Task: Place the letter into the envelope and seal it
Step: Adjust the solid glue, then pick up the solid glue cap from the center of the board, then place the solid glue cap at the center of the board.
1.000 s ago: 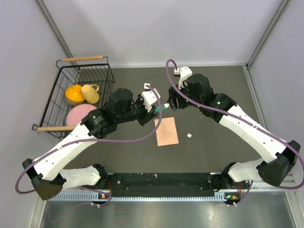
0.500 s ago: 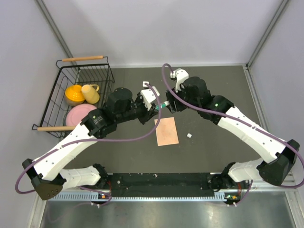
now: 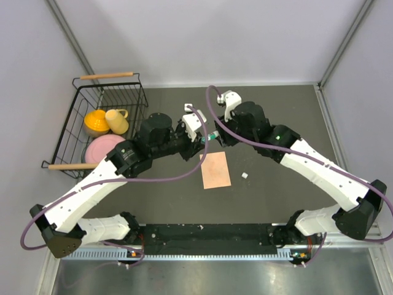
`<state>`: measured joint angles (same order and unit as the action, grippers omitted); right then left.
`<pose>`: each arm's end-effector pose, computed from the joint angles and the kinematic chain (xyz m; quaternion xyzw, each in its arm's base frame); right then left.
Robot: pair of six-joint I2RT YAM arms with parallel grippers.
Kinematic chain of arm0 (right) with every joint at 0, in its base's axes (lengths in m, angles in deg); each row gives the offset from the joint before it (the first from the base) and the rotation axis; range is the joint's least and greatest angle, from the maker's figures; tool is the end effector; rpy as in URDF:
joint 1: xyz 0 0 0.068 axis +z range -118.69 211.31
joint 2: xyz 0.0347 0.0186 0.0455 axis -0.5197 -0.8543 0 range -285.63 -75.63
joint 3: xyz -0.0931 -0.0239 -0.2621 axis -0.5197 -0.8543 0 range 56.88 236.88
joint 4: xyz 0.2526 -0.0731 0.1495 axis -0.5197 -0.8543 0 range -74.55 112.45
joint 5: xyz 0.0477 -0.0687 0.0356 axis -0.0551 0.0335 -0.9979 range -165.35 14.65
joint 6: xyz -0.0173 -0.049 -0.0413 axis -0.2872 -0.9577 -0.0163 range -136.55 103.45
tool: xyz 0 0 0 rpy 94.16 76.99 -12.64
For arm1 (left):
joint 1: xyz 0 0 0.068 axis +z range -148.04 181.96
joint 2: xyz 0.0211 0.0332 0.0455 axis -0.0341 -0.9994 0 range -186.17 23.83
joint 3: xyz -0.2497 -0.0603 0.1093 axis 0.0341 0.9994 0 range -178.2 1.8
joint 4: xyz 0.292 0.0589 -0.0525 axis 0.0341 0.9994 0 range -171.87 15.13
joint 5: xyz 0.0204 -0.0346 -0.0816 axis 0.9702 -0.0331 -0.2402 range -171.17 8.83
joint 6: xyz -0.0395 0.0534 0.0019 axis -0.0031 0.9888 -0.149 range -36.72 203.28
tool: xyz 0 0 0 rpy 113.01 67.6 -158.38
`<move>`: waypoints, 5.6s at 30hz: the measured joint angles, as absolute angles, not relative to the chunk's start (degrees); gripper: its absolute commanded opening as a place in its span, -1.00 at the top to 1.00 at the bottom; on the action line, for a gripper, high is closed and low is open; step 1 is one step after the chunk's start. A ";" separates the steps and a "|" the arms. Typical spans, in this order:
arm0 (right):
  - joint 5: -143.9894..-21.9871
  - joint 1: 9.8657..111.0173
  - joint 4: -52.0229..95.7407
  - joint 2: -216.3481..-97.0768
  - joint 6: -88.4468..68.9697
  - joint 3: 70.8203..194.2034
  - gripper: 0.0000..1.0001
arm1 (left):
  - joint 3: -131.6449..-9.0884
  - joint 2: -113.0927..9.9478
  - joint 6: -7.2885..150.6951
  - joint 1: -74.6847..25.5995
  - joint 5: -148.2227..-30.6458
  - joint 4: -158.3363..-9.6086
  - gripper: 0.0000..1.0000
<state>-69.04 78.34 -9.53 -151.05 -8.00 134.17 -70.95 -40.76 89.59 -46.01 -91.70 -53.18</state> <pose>0.2409 0.2502 0.3813 -0.2591 0.8259 0.1902 0.4632 0.1928 -0.2281 0.4141 0.4197 0.7044 -0.2722 0.5035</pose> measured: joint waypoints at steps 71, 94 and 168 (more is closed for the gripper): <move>-73.63 71.41 -11.72 -150.42 -0.11 130.33 -0.07 | -58.01 -30.73 81.70 -39.34 -102.41 -63.52 1.00; -89.85 62.62 -18.10 -154.68 -33.68 111.23 -0.49 | -44.41 -23.19 70.35 -13.66 -119.00 -67.91 1.00; -115.29 49.12 28.24 -158.50 63.63 123.22 0.88 | -43.41 -37.64 76.04 -46.42 -74.19 -102.73 1.00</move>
<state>-115.29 49.12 28.24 -158.50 63.63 123.22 -43.41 -37.64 76.04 -46.42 -74.19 -102.73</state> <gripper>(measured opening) 0.208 0.270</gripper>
